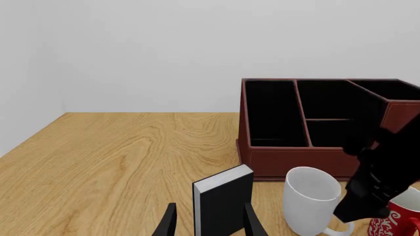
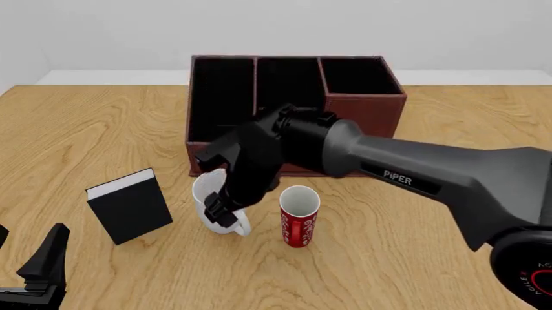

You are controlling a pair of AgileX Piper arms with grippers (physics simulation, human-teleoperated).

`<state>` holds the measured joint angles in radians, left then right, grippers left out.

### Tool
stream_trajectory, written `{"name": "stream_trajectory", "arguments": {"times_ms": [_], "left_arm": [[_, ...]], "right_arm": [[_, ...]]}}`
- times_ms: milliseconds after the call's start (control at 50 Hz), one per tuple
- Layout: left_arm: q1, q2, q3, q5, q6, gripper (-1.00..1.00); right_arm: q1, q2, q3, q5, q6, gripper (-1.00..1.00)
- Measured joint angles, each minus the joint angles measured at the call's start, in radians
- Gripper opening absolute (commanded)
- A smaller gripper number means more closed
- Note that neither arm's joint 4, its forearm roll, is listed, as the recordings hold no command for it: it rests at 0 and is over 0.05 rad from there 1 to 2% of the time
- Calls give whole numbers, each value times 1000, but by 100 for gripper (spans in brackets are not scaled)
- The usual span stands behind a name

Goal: Pick up the white mug and place it to the right of the caddy.

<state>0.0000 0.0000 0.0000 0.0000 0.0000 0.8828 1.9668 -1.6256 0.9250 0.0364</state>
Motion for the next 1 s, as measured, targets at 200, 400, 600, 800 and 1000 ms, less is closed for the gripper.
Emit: {"name": "stream_trajectory", "arguments": {"times_ms": [200, 400, 600, 800, 1000], "left_arm": [[0, 0, 0, 0, 0, 100], [0, 0, 0, 0, 0, 100], [0, 0, 0, 0, 0, 100], [0, 0, 0, 0, 0, 100], [0, 0, 0, 0, 0, 100]], "right_arm": [[-7, 8, 16, -12, 4, 100], [-14, 15, 24, -19, 5, 100], [-16, 26, 34, -29, 5, 100], [-15, 37, 39, -35, 5, 100], [-17, 44, 45, -42, 5, 100]]}}
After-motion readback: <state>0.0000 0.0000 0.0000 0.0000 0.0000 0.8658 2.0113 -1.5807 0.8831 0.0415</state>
